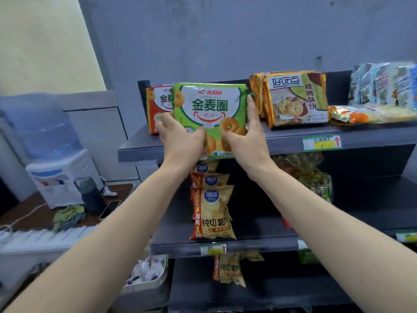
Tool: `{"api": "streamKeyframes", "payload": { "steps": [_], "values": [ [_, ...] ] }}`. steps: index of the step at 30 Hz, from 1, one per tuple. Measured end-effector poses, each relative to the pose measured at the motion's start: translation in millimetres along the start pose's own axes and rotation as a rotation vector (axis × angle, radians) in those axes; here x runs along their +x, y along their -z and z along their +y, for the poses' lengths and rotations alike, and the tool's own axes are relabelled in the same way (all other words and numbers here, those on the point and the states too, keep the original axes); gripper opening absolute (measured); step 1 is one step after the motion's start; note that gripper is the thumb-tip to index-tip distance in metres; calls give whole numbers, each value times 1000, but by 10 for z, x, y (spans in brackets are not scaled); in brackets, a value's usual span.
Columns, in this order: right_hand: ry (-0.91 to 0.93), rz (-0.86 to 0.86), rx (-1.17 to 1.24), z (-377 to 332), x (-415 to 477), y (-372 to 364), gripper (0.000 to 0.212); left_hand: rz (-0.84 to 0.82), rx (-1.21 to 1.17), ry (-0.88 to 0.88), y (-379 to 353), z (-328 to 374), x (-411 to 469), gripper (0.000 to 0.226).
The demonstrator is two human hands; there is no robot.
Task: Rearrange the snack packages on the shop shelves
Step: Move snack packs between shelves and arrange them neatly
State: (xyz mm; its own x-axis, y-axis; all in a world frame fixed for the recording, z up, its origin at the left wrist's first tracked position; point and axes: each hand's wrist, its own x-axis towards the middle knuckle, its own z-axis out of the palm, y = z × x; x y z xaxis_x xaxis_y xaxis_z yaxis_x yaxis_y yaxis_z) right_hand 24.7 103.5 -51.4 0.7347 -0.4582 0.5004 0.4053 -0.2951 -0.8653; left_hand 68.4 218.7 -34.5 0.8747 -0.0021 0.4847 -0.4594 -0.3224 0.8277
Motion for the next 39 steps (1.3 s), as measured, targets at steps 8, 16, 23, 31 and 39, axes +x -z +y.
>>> {"api": "streamKeyframes", "payload": {
  "steps": [8, 16, 23, 31, 39],
  "values": [
    [104, -127, -101, -45, 590, -808, 87, 5, -5, 3, 517, -435, 856, 52],
    [-13, -140, -278, 290, 829, -1128, 85, -175, 2, 31, 529, -874, 1250, 40],
    [-25, -92, -346, 404, 964, -1186, 88, -154, 42, 37, 443, -1001, 1397, 41],
    [-22, 66, -195, 298, 1044, -1070, 54, 146, 246, -321, 285, -763, 1325, 56],
    [-340, 197, -33, 332, 1328, -484, 40, -351, -26, -379, -230, -262, 1161, 22]
  ]
}}
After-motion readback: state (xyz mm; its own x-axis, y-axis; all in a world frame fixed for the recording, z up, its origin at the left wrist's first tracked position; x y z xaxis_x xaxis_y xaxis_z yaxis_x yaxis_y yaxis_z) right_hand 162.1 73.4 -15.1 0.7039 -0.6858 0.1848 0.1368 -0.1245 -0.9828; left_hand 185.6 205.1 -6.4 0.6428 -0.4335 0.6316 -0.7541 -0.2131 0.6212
